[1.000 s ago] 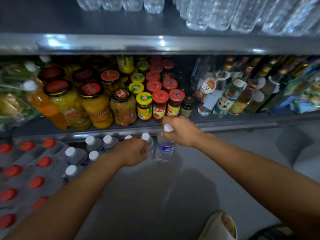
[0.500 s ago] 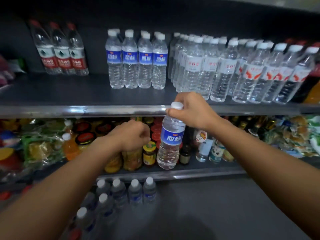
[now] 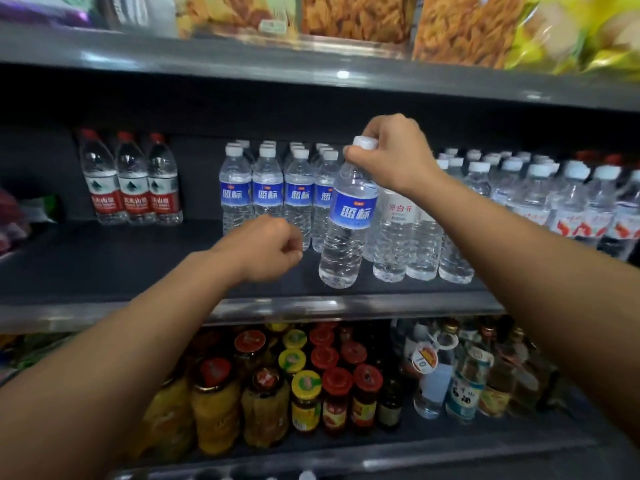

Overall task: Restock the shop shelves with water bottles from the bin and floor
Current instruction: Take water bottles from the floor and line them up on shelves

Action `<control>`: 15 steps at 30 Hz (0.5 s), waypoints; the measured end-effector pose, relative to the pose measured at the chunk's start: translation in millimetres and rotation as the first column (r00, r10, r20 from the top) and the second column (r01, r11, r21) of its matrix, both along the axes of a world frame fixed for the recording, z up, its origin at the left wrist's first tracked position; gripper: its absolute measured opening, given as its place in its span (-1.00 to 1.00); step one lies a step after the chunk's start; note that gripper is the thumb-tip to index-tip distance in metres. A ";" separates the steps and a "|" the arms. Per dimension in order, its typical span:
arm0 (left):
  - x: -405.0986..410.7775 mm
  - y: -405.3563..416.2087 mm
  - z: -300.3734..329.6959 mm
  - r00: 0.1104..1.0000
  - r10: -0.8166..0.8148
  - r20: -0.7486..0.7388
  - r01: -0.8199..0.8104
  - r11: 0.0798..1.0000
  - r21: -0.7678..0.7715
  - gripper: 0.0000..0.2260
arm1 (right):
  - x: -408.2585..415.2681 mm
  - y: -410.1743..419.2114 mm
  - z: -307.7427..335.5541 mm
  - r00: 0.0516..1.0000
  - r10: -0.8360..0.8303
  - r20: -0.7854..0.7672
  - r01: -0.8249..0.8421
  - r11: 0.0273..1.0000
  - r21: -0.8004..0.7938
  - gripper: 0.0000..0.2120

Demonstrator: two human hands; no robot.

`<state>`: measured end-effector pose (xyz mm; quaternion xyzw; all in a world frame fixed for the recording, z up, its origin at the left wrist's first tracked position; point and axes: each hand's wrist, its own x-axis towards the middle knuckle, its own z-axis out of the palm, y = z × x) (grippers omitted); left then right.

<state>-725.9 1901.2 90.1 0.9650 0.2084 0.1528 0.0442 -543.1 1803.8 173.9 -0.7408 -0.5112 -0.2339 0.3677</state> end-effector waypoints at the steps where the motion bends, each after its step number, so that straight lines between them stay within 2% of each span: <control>1: 5.5 6.5 -0.4 1.000 0.007 0.005 -0.007 1.000 0.006 -0.94 | 6.8 9.5 0.7 1.000 -0.010 0.002 0.010 1.000 -0.011 -0.70; 7: 35.8 37.6 -15.5 0.999 0.044 0.009 -0.044 0.998 0.036 -0.89 | 44.8 60.3 -10.9 0.997 -0.067 0.025 0.069 0.993 -0.091 -0.69; 15: 57.3 58.4 -44.4 0.999 0.034 -0.036 -0.034 0.999 0.014 -0.92 | 70.5 97.9 -20.4 0.997 -0.077 0.018 0.079 0.981 -0.180 -0.67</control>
